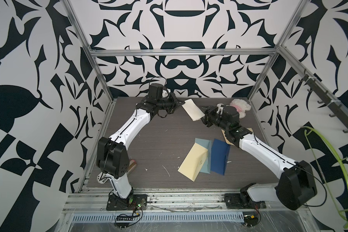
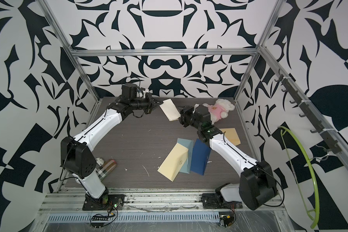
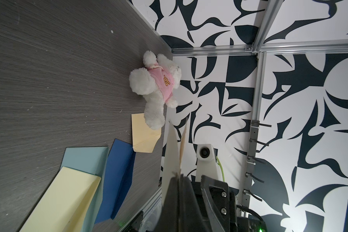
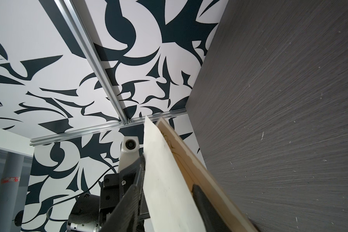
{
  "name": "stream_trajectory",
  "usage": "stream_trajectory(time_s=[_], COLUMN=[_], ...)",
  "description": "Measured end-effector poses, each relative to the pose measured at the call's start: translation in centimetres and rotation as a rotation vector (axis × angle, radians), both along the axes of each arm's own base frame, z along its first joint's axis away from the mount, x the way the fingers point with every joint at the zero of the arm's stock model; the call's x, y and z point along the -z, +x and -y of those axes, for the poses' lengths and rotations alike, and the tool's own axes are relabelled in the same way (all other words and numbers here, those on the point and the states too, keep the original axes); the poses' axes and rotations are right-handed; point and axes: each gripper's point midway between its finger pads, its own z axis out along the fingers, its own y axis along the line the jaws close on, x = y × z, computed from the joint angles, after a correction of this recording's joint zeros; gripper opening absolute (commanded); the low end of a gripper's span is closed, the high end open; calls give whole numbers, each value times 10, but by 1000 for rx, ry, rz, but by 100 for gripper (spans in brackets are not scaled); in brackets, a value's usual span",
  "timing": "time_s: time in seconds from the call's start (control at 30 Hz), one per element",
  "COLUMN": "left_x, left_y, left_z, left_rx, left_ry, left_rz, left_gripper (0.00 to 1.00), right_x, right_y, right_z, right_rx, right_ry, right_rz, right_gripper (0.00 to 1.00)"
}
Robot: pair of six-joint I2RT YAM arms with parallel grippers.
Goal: Take the letter paper out of the envelope
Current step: Unfold the letter paper.
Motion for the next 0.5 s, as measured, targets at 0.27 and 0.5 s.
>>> stream_trajectory(time_s=[0.27,0.5], left_x=[4,1], left_y=[1,-1], left_z=[1,7], left_rx=[-14,-7], left_ry=[-3,-13], left_rz=[-7,1], left_gripper=[0,0], right_x=[-1,-2], right_y=[-2,-7], right_z=[-5,-12], right_rx=[-10,-28], right_ry=[3,6], right_rz=[4,6], right_gripper=[43,39])
